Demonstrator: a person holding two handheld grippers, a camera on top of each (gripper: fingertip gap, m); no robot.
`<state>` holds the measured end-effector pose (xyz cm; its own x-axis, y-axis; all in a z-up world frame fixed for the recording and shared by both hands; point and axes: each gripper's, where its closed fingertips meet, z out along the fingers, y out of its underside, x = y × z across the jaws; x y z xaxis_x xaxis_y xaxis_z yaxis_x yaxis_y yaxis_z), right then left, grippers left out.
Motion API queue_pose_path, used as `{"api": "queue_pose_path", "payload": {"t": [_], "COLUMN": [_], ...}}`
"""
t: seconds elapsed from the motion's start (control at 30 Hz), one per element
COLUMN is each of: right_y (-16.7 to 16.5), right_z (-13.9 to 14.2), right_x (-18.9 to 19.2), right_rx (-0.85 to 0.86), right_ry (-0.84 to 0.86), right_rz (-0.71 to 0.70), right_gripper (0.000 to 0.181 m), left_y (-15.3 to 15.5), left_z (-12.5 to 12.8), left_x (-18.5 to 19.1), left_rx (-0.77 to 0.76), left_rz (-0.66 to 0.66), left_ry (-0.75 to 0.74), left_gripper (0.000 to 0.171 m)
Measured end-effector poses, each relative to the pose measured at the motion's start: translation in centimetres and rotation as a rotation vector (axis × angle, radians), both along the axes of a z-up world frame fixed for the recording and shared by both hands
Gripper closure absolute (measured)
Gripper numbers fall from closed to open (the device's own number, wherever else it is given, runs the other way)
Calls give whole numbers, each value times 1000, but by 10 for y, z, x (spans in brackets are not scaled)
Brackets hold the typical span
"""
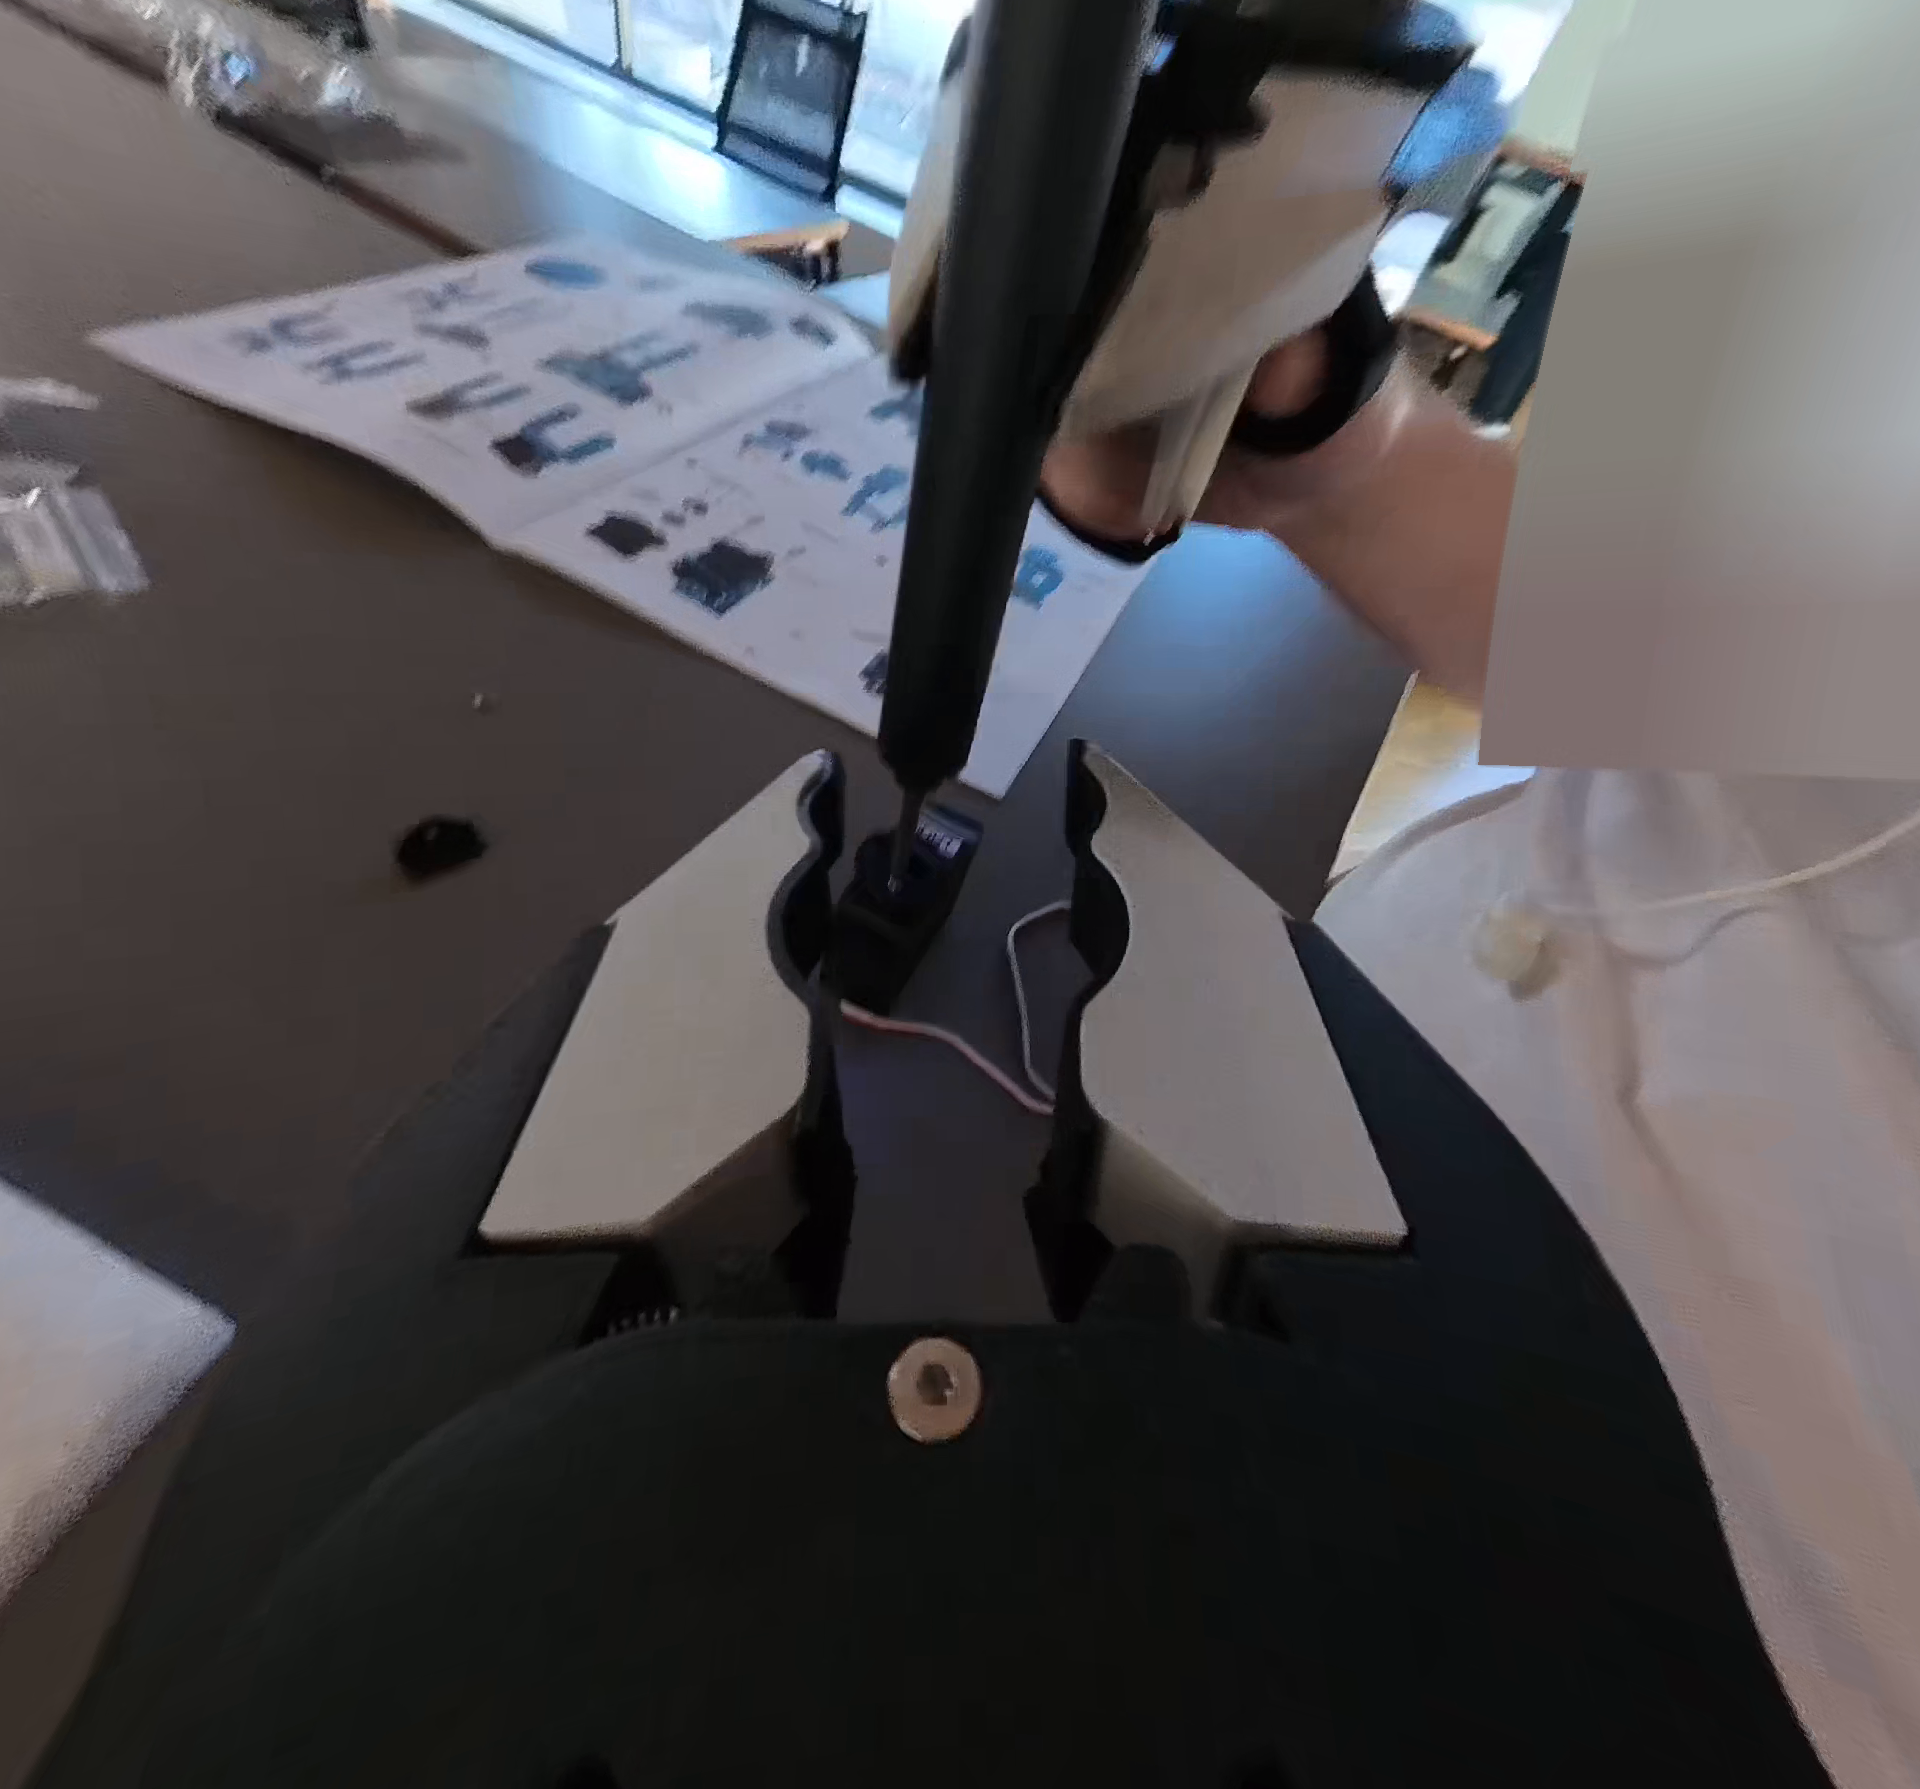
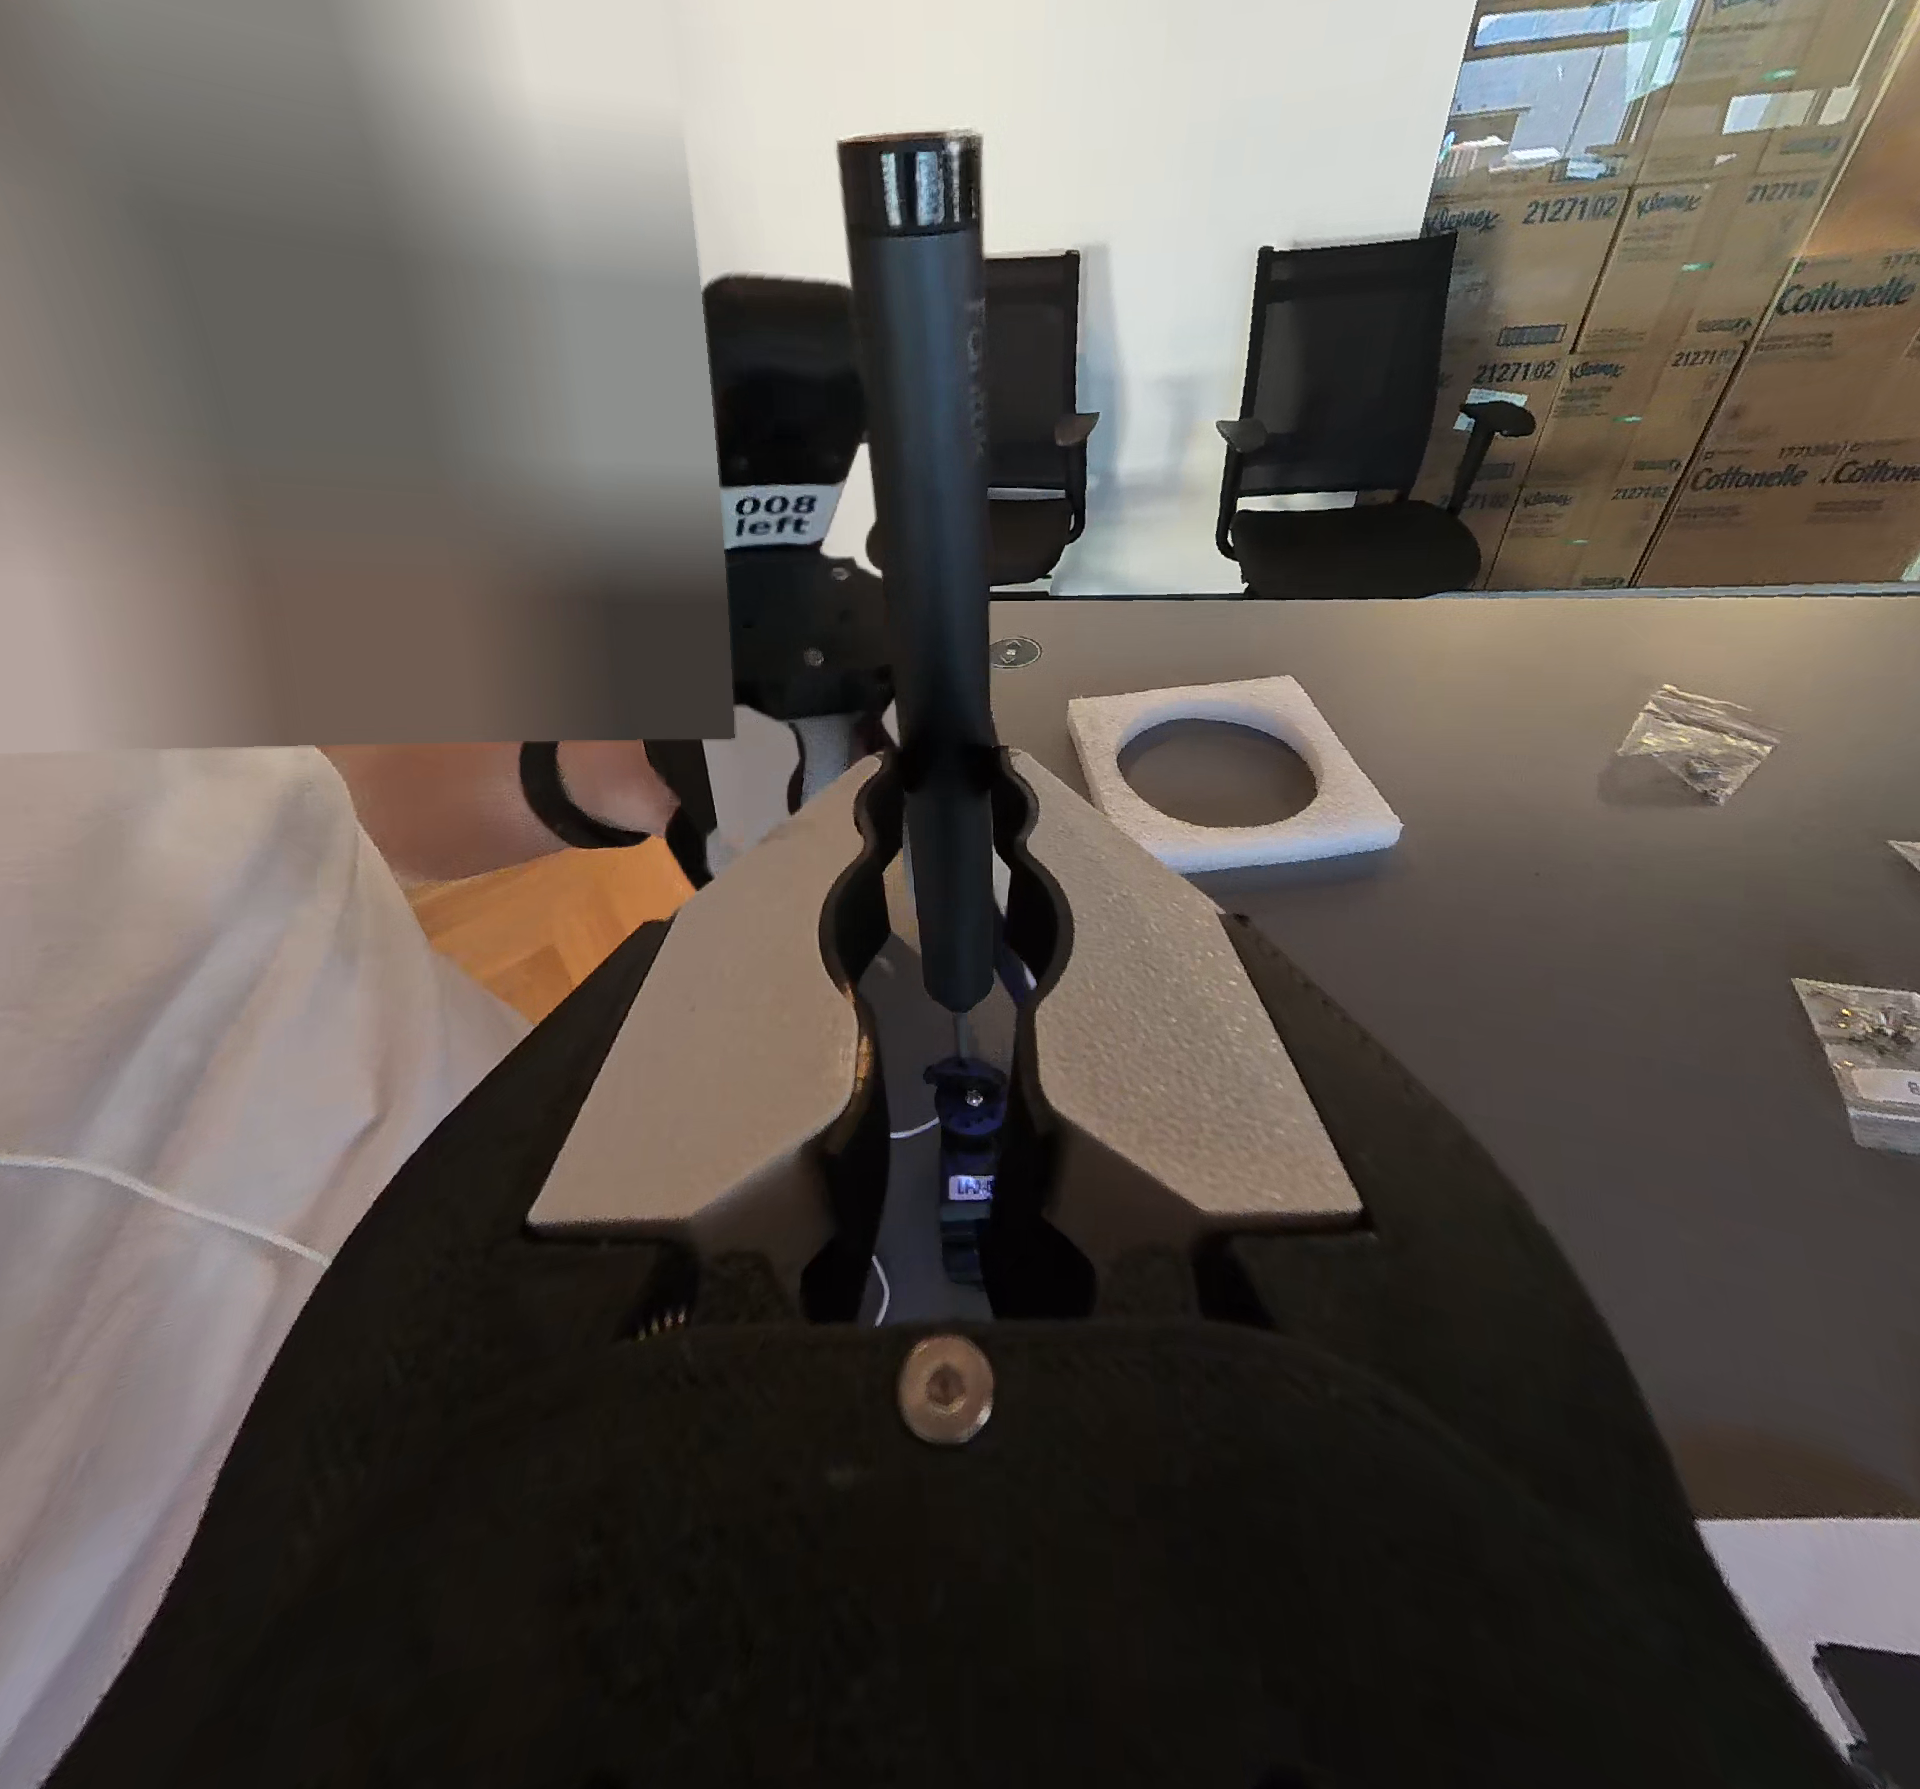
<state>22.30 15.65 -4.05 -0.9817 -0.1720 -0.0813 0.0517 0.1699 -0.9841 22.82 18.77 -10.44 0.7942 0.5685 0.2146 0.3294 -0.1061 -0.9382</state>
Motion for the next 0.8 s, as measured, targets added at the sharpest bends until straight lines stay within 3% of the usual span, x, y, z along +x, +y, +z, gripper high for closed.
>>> {"api": "queue_pose_path", "payload": {"t": [0.17, 0.4, 0.53, 0.8], "right_y": [1, 1, 0, 3], "right_z": [1, -5, -5, -3], "right_x": [3, 1, 0, 2], "right_rx": [1, 27, 38, -4], "right_ry": [9, 45, 40, -56], "right_rz": [3, -142, -253, -344], "right_gripper": [166, 154, 158, 164], "left_y": [3, 2, 2, 3], "left_z": [19, 17, 16, 16], "left_x": [-9, -12, -12, -11], "left_rx": [43, -49, -74, -134], "left_rz": [-15, 55, 71, 86], "left_ry": [68, 116, 122, 162], "left_gripper": [153, 156, 156, 156]}}
